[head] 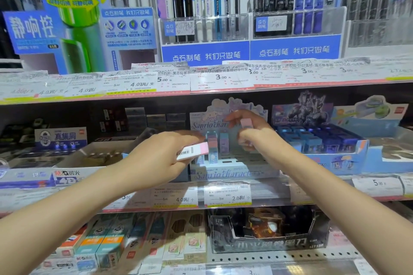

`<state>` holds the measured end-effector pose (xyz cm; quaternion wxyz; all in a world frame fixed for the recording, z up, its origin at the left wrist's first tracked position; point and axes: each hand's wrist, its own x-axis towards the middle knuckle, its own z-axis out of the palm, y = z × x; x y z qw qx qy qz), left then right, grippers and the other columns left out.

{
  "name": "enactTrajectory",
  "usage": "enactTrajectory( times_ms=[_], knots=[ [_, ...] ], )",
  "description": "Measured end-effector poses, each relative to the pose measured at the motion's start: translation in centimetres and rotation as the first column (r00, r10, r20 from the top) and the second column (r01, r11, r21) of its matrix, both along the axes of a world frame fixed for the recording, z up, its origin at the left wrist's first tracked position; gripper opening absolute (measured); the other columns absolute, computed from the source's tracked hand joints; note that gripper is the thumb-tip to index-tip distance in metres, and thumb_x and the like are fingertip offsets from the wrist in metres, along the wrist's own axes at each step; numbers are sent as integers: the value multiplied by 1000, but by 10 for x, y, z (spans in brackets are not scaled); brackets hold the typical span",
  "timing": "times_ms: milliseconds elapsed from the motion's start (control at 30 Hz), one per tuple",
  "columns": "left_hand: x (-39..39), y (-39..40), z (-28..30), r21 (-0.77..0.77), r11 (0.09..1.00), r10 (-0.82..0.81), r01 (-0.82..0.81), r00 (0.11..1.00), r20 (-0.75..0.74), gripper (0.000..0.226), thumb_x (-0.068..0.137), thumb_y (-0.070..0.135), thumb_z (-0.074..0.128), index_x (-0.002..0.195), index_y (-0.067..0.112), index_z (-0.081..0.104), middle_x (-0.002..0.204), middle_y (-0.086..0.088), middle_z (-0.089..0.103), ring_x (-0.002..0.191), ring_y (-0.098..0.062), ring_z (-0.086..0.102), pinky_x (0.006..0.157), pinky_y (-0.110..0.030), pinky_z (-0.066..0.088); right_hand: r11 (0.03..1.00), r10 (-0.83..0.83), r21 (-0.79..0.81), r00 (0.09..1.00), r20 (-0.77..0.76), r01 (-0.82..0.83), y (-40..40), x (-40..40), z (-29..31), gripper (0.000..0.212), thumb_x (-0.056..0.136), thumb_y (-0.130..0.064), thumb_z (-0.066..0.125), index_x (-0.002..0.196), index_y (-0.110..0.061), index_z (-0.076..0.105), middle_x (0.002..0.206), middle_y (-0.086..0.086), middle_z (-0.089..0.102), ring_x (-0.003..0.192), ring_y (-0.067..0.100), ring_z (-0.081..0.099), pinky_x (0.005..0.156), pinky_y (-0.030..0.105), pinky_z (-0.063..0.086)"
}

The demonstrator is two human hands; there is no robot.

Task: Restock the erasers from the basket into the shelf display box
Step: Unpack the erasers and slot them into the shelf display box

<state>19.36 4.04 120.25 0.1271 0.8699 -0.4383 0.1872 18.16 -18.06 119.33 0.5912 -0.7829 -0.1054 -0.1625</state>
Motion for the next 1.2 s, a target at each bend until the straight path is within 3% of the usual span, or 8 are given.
enactTrajectory(
  times_ms=[67,133,300,533,667,767,933,1200],
  knots=[
    [-4,0,-5,-45,999,36,-31,994,105,44,83,17,54,125,28,54,120,10,60,104,-17,59,79,-32,49,935,192,314,979,-63,-163,1,-8,-1,27,64,-2,42,89,-10,46,74,9,39,41,8,36,37,17,26],
    [-9,-3,-9,-110,992,-50,61,994,99,29,79,20,52,103,35,59,101,22,60,90,-8,59,71,-31,48,834,349,475,935,-57,-282,2,-16,-2,9,74,-4,39,79,-11,40,74,8,37,41,9,35,36,16,25],
    [-35,-27,-16,-434,899,-214,64,927,-307,34,88,19,60,57,31,52,50,17,55,47,-2,42,49,-11,32,656,562,590,826,32,-470,17,-33,-8,9,66,-12,51,65,-11,42,69,4,51,47,13,40,43,20,35],
    [-49,-43,-18,-621,775,-330,-114,766,-552,22,89,21,57,67,19,59,36,12,48,34,1,40,41,-11,31,751,453,529,891,24,-396,34,-42,-10,50,92,-9,31,53,-20,61,81,6,52,69,18,51,59,29,44],
    [-47,-43,-20,-620,767,-310,-165,751,-583,17,86,20,62,73,11,57,37,9,39,37,-5,31,43,-21,27,786,428,483,904,26,-386,35,-41,-12,33,92,-9,35,65,-15,53,77,1,55,78,16,52,69,30,42],
    [-44,-42,-22,-630,758,-305,-168,762,-571,15,86,18,61,84,4,59,38,11,39,37,-4,30,43,-19,27,881,381,295,924,27,-371,28,-41,-14,11,86,-20,44,85,-13,52,83,2,56,78,13,53,75,29,41],
    [-40,-42,-21,-671,725,-344,-156,762,-548,6,88,12,59,90,9,64,37,13,43,35,0,36,40,-9,29,971,187,102,954,235,-215,20,-49,-16,39,83,-4,63,112,-25,48,89,-8,57,71,5,59,68,18,50],
    [-25,-38,-18,-569,818,-159,-79,921,-356,10,88,21,60,89,15,67,62,11,66,57,5,52,56,-16,43,999,18,-54,940,340,0,8,-38,-1,34,77,4,67,97,-22,58,80,-4,60,65,15,59,72,33,51]
  ],
)
